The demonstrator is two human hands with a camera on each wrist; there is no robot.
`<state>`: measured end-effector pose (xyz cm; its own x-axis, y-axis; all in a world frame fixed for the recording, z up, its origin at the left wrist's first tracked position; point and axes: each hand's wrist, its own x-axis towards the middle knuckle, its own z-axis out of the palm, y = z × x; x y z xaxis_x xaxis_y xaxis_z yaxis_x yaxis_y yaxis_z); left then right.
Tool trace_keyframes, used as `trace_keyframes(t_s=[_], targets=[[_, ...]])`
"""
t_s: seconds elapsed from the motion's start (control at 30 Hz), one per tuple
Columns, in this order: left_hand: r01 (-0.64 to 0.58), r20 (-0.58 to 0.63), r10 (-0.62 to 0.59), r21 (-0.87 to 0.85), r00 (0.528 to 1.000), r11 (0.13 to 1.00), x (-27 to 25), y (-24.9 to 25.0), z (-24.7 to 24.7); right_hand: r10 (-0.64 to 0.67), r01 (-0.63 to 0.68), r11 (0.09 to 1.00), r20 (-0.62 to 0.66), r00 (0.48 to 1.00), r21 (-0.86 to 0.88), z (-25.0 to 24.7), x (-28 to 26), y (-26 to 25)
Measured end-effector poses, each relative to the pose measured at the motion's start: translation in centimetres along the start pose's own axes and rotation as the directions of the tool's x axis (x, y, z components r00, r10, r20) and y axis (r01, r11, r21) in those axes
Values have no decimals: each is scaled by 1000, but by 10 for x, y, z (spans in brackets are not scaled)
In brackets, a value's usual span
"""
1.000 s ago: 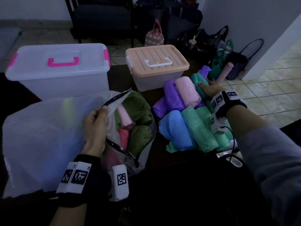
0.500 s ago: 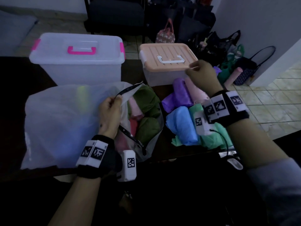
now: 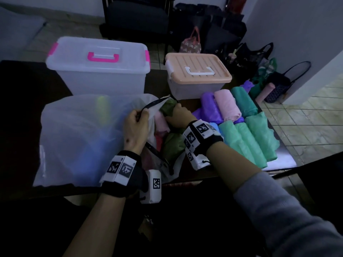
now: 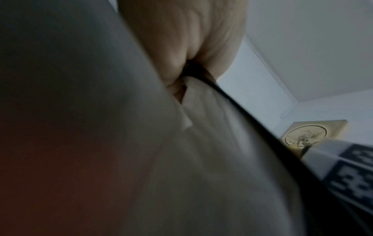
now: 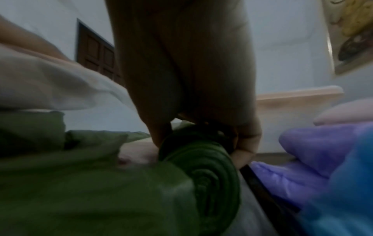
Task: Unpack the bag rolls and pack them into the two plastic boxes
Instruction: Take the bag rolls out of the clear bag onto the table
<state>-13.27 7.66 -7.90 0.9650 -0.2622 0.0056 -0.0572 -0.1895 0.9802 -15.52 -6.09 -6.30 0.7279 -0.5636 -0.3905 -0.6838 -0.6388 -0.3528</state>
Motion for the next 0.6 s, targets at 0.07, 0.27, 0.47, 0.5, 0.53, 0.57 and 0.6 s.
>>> trace_keyframes(t_s=[0.07, 0.27, 0.47, 0.5, 0.53, 0.57, 0.6], targets=[[-6, 4, 6, 18, 1000, 1000, 0, 0, 0, -25, 26, 999, 50, 998, -31, -5, -1, 2], [-17, 12, 17, 36, 1000, 999, 0, -1, 1, -96, 88, 987, 48, 994, 137, -22, -10, 18], [8, 16, -8, -11, 1000, 1000, 1, -1, 1, -26, 0, 963, 96, 995, 269, -59, -21, 36], [14, 14, -14, -12, 1000, 1000, 1, -2, 1, -25, -5, 956, 98, 995, 294, -66, -22, 41], [18, 8, -18, -14, 1000, 1000, 2, -3, 2, -15, -12, 951, 85, 996, 309, -72, -23, 44], [19, 3, -19, -19, 1000, 1000, 2, -3, 2, 10, -26, 952, 51, 999, 306, -76, -24, 46], [21, -1, -21, -28, 1000, 999, 2, -4, 2, 36, -36, 963, 3, 999, 269, -79, -23, 48]])
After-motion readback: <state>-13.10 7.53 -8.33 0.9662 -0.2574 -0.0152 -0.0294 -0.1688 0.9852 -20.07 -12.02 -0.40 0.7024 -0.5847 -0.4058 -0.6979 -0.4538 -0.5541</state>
